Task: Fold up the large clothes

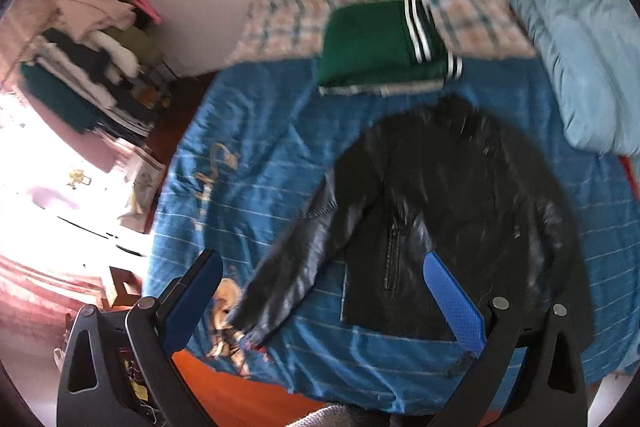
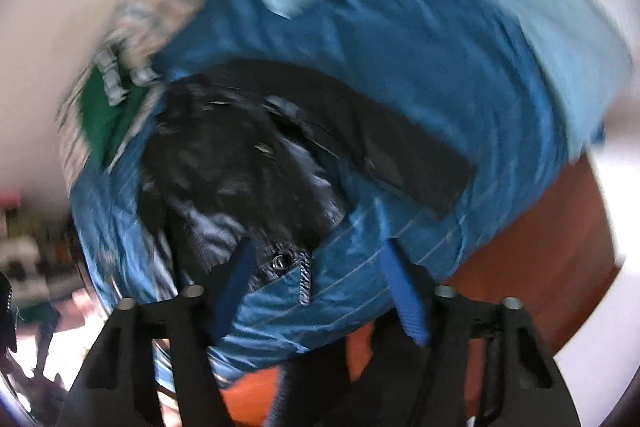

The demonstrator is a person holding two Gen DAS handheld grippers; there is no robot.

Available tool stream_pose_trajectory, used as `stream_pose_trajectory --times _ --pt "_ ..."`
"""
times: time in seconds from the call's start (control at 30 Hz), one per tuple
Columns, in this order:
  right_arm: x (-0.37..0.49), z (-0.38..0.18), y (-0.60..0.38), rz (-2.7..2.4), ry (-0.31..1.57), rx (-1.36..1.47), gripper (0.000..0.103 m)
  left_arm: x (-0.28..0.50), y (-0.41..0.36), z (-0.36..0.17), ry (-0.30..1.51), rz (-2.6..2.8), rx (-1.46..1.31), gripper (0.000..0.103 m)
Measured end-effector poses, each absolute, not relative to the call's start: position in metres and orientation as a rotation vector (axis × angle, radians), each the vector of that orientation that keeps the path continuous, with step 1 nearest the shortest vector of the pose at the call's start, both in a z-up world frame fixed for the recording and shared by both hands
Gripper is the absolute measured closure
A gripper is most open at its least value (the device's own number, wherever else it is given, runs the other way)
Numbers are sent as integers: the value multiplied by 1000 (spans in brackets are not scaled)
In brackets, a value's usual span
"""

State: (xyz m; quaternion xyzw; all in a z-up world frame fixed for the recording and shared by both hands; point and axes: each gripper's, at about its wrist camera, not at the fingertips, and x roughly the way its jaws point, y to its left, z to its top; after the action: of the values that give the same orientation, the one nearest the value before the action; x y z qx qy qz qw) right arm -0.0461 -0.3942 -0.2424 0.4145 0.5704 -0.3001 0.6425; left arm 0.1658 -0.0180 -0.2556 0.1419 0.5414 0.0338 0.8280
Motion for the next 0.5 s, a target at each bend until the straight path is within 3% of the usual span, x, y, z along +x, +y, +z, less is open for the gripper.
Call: stream_pose_trajectory --times 0.23,0.4,0.5 --pt "-119 -420 -435 -895 1111 1483 37 218 -25 -398 1295 64 382 0" --pt "-178 -536 -446 -1014 749 1901 35 233 -37 -473 1413 68 392 0" --pt "-189 -575 -460 -1045 579 1968 34 237 -51 -498 1434 61 431 0"
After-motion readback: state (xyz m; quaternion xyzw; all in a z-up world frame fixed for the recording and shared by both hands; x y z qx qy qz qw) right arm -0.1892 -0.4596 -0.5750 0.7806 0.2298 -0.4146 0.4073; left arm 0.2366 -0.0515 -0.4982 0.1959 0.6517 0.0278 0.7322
